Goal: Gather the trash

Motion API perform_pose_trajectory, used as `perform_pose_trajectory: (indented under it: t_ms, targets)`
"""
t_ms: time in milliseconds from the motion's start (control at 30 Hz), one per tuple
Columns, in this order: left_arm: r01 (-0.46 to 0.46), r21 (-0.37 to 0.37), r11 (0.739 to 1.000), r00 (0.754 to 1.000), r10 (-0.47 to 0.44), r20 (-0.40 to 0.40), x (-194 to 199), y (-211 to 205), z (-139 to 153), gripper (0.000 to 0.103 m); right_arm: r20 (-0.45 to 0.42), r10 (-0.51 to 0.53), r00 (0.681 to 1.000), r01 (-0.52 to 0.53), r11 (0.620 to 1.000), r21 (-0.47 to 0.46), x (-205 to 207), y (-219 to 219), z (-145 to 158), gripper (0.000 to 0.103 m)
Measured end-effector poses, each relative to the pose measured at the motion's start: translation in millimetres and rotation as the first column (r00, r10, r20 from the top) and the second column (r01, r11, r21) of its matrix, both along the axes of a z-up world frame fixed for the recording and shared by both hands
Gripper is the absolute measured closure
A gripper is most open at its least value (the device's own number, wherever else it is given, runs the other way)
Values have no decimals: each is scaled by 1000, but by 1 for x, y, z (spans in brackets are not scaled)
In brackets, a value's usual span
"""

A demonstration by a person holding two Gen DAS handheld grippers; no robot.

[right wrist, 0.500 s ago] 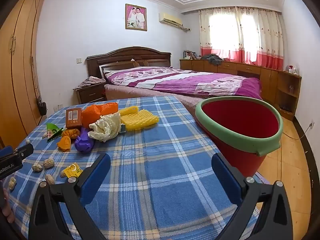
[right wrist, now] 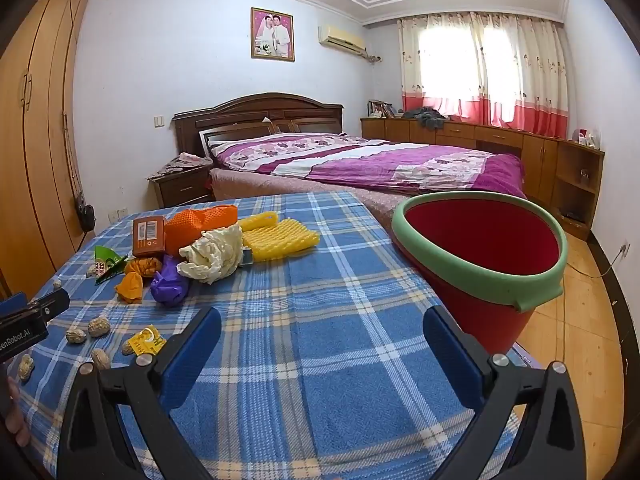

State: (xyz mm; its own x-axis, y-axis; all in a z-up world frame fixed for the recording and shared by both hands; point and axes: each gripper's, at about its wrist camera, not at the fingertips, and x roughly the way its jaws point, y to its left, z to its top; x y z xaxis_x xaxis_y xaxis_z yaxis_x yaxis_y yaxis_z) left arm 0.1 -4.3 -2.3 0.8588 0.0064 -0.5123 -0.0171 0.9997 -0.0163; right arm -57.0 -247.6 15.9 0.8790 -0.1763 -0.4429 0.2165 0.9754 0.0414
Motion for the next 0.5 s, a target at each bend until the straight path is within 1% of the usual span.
perform_pose_trajectory:
  t_ms: [500]
  targets:
    - [1,-5,1000,1000,-1,-5,1,1,0,7,0,0,1000,0,1000,2,0,0,0,0]
